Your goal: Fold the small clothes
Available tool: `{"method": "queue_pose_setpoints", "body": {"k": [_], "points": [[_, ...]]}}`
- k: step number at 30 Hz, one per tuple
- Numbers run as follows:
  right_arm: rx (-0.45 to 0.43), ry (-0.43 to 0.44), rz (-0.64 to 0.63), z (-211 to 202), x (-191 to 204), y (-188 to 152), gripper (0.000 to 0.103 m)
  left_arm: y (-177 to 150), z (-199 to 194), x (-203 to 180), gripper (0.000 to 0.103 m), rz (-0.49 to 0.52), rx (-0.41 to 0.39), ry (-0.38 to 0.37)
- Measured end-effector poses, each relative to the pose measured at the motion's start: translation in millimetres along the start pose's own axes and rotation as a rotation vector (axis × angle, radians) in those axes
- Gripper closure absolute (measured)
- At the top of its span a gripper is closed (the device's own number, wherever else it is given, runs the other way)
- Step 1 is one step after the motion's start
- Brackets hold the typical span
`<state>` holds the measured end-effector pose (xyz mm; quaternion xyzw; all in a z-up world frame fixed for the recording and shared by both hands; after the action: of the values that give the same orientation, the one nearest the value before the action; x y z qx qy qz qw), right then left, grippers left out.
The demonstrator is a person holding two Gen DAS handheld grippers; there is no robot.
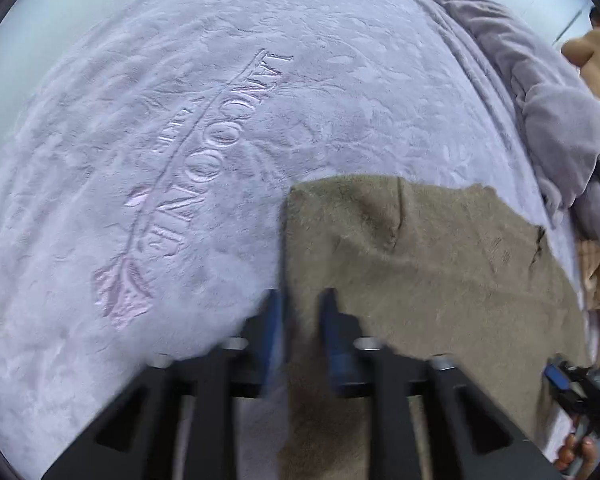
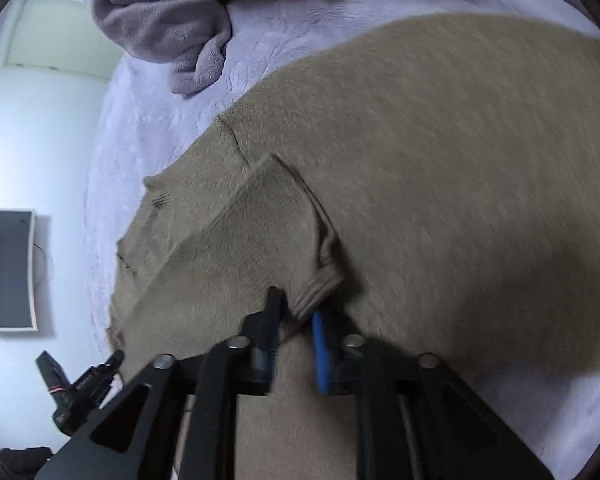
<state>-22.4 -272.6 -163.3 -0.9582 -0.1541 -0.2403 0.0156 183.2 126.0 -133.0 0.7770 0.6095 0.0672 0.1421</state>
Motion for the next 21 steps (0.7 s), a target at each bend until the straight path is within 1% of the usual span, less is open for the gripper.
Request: {"method": "queue_pose_setpoints", "body": {"k": [1,2,4,5,8,10,12,14,16,17,18,19,20,21], "points": [[-0.010,-0.005,-0.020,-7.7,3.0,-8.6,0.045,-5.1,-5.9,3.2,0.013,0.013,-0.012,0.043],[-0.008,0.002,-0.048,-12.1,9.5,-16.6,0.038,-8.9,-12.2,5.9,0.011,0.025,-0.036,0.071],[0.060,0.037,-0.122,-11.2,31.0,-44.9,0.038,-19.8,-18.2,7.8,0.011,0.045,-0.035,0.075],[0.123,0.063,-0.153,-3.5,44.4,-65.3,0.038,-25.9,-20.0,10.8,0.011,0.042,-0.028,0.073],[0.319,0.159,-0.180,35.3,85.5,-121.5,0.038,-51.3,-18.8,19.8,0.011,0.007,0.017,0.069],[0.411,0.218,-0.180,62.8,110.0,-156.0,0.038,-70.2,-19.1,30.3,0.011,-0.032,0.043,0.076],[0.494,0.269,-0.146,97.4,135.9,-187.9,0.038,-88.5,-22.1,41.0,0.011,-0.072,0.056,0.087],[0.532,0.275,-0.144,129.9,155.7,-214.2,0.038,-103.0,-23.2,51.8,0.011,-0.100,0.072,0.100],[0.532,0.257,-0.126,150.8,166.3,-225.1,0.038,-117.6,-26.0,64.0,0.011,-0.121,0.089,0.131],[0.528,0.270,-0.102,156.8,174.9,-229.8,0.048,-121.5,-27.3,67.3,0.011,-0.120,0.093,0.139],[0.538,0.296,-0.078,161.2,180.4,-235.6,0.083,-126.1,-29.8,71.3,0.011,-0.117,0.094,0.148],[0.553,0.308,-0.080,165.3,188.0,-245.7,0.096,-130.0,-33.0,75.1,0.011,-0.118,0.090,0.154],[0.557,0.304,-0.112,170.3,194.5,-250.5,0.096,-132.6,-35.5,77.9,0.011,-0.121,0.085,0.156],[0.552,0.267,-0.171,174.3,197.1,-258.0,0.096,-136.4,-37.9,80.9,0.011,-0.123,0.081,0.148]]}}
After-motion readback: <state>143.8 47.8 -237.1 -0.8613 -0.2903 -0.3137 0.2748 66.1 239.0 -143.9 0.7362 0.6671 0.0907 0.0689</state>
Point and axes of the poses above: each gripper's, at about its wrist camera, not at the fingertips, and z roughly the way its jaws point, x to its left, y to its top, the point moved 7 cm from there along z, roughly the way its jaws point, and after that the axes turned 13 degrees about z, right-handed, at the moved point
